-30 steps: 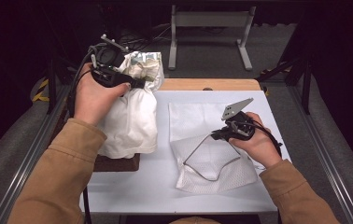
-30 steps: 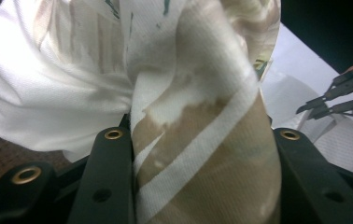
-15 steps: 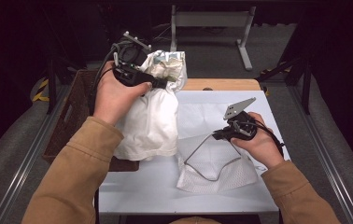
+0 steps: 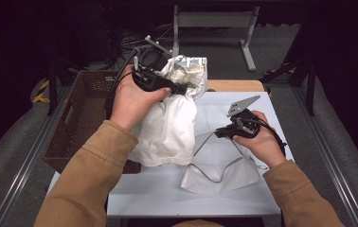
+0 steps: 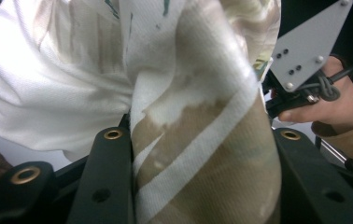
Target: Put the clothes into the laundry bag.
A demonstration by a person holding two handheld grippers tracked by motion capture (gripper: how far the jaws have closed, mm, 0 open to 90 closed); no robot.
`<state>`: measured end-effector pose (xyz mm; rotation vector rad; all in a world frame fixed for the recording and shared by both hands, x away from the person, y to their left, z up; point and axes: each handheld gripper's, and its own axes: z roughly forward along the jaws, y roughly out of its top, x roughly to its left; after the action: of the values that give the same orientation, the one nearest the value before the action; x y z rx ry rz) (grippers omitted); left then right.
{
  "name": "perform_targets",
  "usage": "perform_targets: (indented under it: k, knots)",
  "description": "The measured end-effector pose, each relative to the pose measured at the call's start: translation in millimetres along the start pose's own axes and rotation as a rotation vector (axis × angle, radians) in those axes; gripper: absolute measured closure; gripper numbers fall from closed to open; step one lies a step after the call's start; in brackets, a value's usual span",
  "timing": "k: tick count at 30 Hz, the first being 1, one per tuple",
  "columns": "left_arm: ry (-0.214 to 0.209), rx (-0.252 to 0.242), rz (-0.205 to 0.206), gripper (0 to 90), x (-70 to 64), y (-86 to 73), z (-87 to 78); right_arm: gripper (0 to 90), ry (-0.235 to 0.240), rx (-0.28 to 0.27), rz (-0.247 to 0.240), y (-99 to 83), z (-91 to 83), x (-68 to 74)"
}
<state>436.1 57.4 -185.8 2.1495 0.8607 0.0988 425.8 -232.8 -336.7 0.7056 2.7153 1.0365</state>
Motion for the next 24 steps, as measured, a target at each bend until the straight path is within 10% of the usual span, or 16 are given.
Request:
perform_targets:
  k: [24]
  knots:
    - [-0.058, 0.031, -0.029, 58.7, 8.6, -26.1, 19.1, 89.0, -0.074, -0.069, 0.026, 43.4, -11.9, -13.0]
